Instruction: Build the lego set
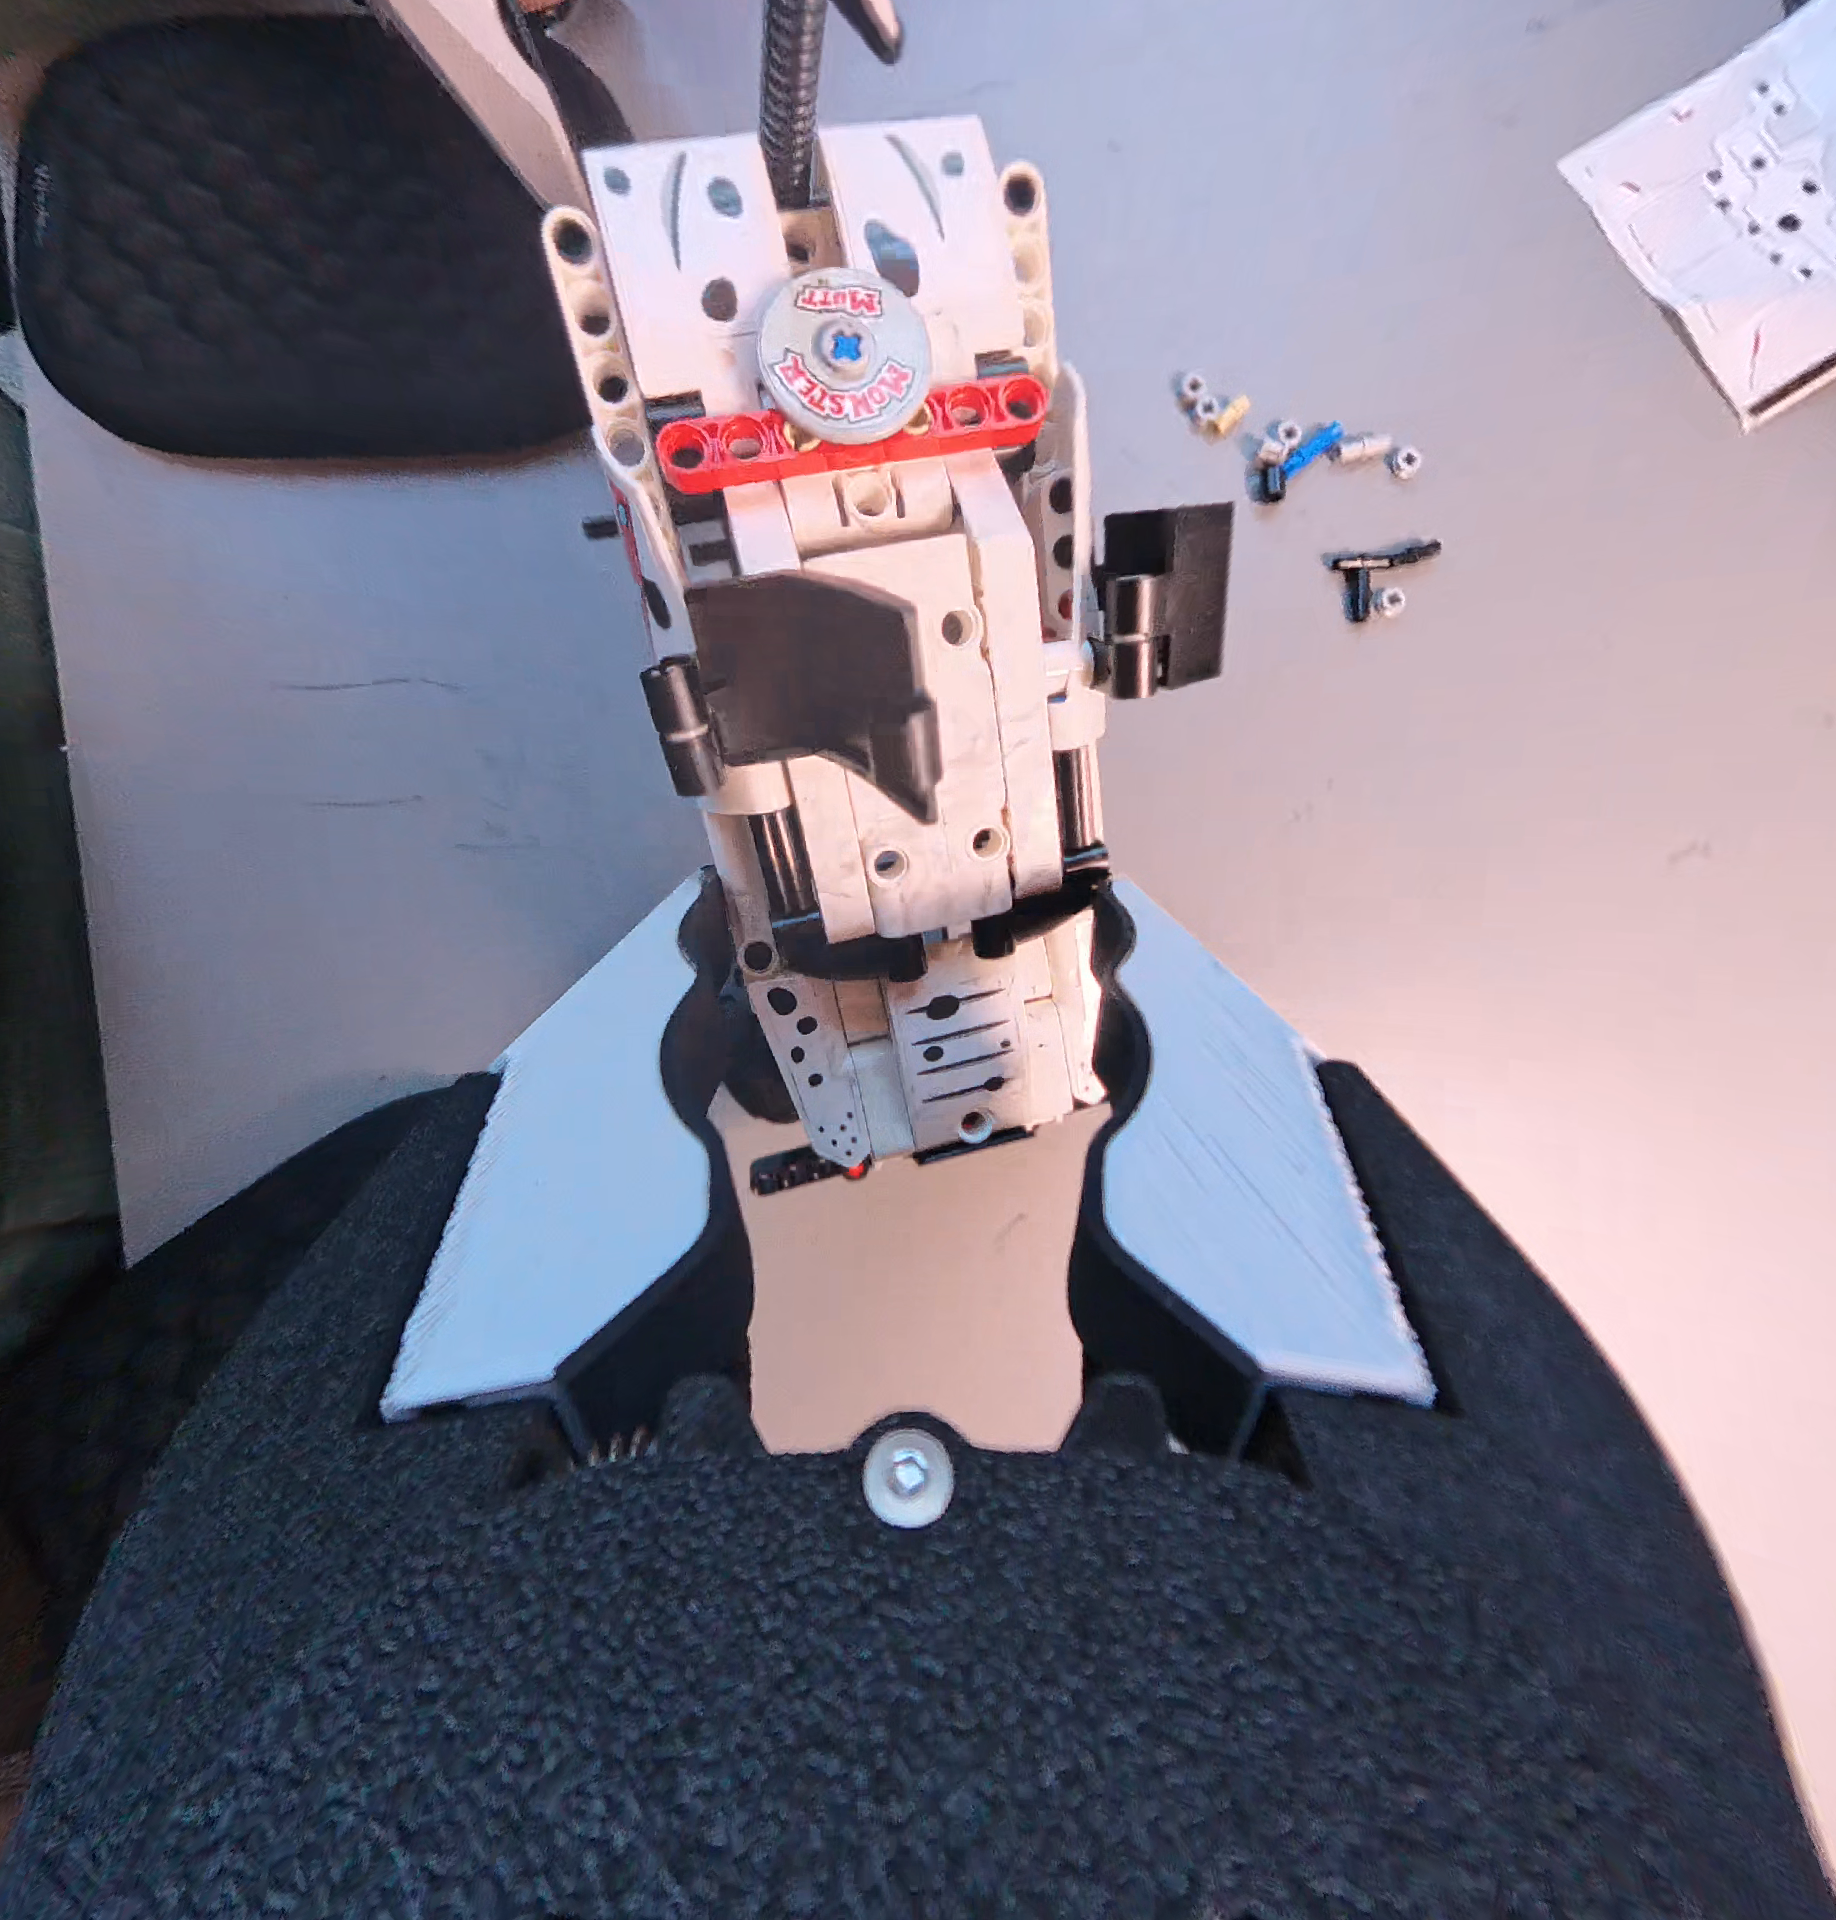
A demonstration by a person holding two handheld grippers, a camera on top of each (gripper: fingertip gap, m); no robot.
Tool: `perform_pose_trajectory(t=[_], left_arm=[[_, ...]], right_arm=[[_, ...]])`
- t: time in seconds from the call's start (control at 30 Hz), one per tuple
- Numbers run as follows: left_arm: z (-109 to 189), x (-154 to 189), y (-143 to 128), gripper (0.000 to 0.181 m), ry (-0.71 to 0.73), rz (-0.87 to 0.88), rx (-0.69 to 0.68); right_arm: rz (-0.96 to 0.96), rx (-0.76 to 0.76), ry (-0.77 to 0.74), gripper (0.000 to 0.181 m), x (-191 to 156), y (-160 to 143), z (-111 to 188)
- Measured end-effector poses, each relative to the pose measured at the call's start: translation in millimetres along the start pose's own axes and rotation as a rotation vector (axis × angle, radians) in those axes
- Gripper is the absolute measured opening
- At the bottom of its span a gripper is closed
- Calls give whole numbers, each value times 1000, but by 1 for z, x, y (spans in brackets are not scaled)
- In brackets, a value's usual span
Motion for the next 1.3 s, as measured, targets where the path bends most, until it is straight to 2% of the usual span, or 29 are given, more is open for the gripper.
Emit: perform_pose_trajectory(t=[0.13,0.3,0.37,0.5,0.77,0.9,0.97,1.03,1.17,1.3], left_arm=[[-6,-6,1,72,-3,-7,-5],[-11,-10,-1,71,22,-37,-25],[-5,-8,0,68,40,-45,-1],[3,-8,3,63,62,-43,38],[2,-3,-2,62,83,-74,1],[-2,-3,-5,62,83,-70,-27],[-2,-3,-5,61,86,-79,-33],[-3,-2,-6,61,92,-90,-44],[-14,-6,3,79,66,-121,-58],[-42,-10,24,107,-78,-27,-51]], right_arm=[[-32,-9,-40,69,5,0,-2],[8,-36,-124,69,-10,25,-36],[76,-88,-142,69,-11,24,-35],[39,-89,-116,69,-8,20,-32],[95,-178,-60,68,-4,5,-16],[70,-152,-74,68,-8,18,-33],[125,-185,-89,68,-8,20,-33],[92,-166,-88,68,-7,19,-33],[111,-122,-123,68,-11,20,-34],[126,-76,-148,68,-12,21,-33]])
Point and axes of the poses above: each gripper's, where its closed fingertips meet, z back along the fingers, y out of its top, x = y × z across the jaws, the point moved 1 cm from there along z, back along the fingers, and after that the axes turned 15 degrees about -y, right-handed, at the moved point
